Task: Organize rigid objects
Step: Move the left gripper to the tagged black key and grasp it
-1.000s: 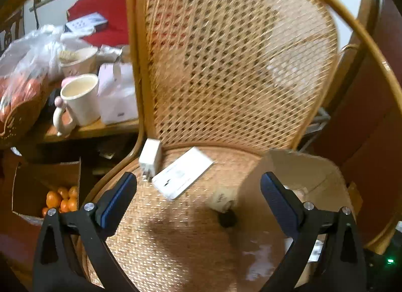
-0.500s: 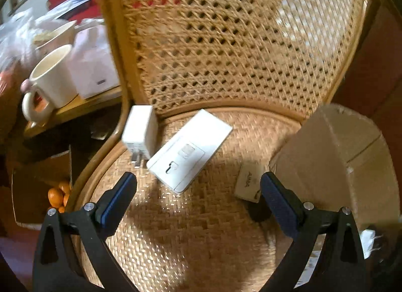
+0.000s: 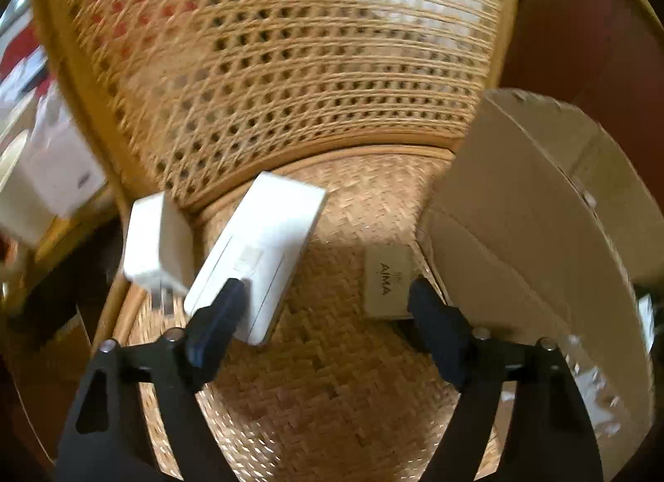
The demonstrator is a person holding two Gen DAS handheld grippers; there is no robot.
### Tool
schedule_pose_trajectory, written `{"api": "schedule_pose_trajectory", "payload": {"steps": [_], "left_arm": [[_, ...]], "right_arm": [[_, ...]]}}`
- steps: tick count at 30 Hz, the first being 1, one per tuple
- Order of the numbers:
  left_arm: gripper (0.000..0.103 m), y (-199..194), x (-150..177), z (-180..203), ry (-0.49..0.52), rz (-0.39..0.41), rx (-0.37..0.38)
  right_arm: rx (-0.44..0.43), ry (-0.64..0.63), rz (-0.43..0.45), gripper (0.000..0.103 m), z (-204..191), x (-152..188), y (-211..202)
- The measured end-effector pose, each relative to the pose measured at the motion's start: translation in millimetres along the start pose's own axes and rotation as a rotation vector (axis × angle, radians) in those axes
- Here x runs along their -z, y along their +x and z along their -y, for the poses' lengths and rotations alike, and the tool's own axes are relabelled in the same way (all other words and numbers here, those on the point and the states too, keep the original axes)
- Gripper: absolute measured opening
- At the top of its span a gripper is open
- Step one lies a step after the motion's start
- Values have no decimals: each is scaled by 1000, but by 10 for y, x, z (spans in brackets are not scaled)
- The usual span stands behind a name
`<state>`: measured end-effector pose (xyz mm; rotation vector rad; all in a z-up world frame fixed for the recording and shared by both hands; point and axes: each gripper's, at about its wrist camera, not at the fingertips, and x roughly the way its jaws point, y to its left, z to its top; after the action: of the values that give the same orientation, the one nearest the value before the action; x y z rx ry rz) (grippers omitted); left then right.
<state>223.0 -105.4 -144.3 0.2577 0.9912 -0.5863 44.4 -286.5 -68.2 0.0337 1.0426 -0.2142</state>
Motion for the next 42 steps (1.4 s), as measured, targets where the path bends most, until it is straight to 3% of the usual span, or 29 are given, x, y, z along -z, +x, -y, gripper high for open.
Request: {"api": "schedule_pose_trajectory", "payload": {"steps": [6,12,16,20,26,31,37,39,42], "left_arm": [[75,93,16,250,178,-18,63],[70,187,-15,259,182,-21,123],[45,286,27,280,189,-11,201],[29,377,20,421,229,1,182],[28,351,65,352,164,-23,270],[27,285,117,272,100,-48,175],[2,86,120,297,9,-54,121],[3,140,147,315,-26,-104,47],[2,67,165,126,-175,-107,50]], "right_arm": [[-1,1,0,6,1,0,2],[-1,2,-1,6,9,1,-1],[0,3,-2,6,6,2,-11],[3,6,-4,7,19,5,-13],[-1,5,-2,7,21,-8,-6],[-1,3,-3,7,17,-9,-7],[-1,3,-2,7,16,-8,-7],[-1,4,-3,7,16,-9,-6],[-1,4,-2,7,19,-8,-7]]}}
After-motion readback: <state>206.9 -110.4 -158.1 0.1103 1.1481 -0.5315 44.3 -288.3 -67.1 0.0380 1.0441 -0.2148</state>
